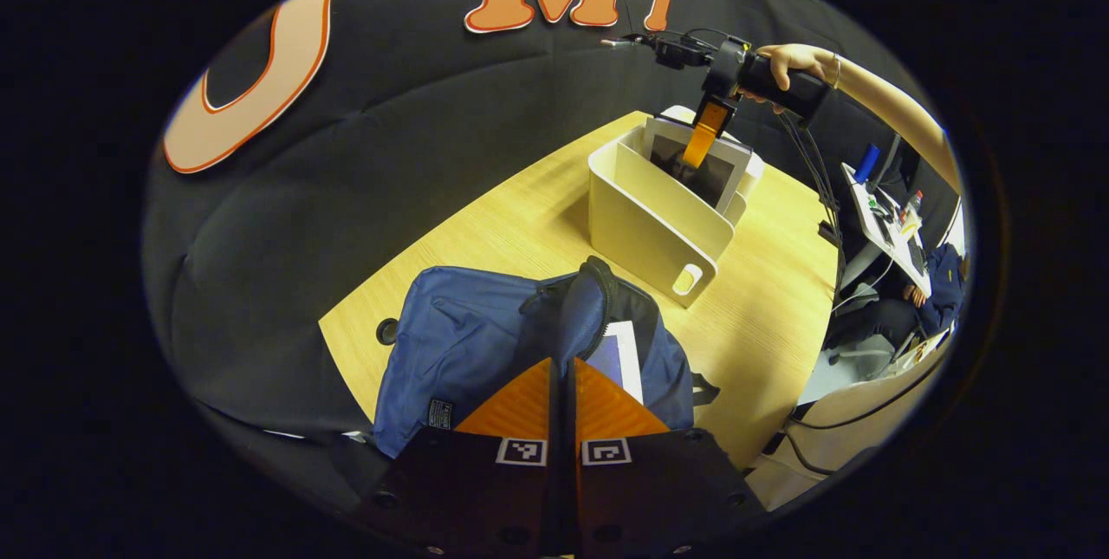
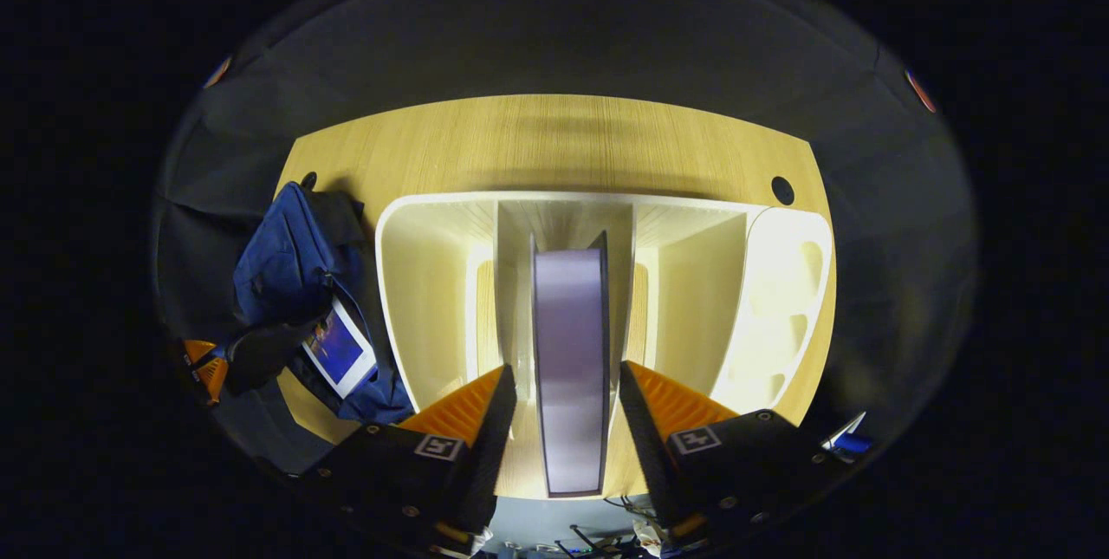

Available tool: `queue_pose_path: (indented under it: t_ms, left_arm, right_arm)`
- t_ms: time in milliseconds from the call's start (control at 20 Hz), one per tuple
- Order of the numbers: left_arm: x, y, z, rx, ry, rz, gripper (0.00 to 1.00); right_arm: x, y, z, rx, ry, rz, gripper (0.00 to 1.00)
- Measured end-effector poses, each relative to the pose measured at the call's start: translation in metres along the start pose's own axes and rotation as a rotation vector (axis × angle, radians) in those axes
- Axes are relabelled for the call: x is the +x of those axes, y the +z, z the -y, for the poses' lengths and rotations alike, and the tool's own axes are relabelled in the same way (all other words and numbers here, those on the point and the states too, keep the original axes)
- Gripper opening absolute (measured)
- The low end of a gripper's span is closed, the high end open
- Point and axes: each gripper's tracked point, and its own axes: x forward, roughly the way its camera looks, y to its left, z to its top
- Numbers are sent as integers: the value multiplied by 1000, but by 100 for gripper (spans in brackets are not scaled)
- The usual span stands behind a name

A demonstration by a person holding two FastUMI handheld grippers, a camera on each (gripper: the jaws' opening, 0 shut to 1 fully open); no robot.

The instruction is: Open the schoolbag, grab two books from the bookshelf and put them into the schoolbag.

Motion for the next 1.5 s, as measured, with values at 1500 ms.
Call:
queue_pose_path:
  t_ms: [1500]
  left_arm:
    - [-14,-7,-2,16,3,30,1]
  right_arm:
    - [-210,-70,-33,139,156,431,32]
